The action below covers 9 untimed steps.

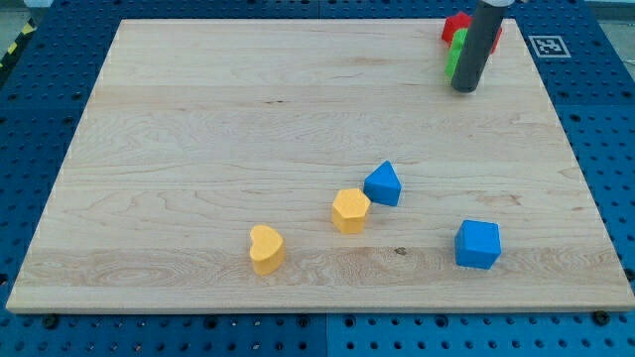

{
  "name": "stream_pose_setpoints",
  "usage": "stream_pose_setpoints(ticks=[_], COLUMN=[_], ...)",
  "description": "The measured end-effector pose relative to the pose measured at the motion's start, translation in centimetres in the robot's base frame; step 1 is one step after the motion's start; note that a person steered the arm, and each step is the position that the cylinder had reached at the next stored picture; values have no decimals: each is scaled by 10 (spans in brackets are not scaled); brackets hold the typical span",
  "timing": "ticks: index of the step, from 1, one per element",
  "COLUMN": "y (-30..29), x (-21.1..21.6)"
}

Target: Move your arm closer to the blue cube

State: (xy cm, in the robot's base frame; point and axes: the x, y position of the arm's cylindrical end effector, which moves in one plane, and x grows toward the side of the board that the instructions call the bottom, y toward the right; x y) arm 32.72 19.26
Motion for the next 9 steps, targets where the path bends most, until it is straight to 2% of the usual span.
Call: stream_pose_setpoints(ticks=[2,3,4,5,7,9], y=[6,-7,-1,1,1,25], x=[-2,31,83,106,123,211])
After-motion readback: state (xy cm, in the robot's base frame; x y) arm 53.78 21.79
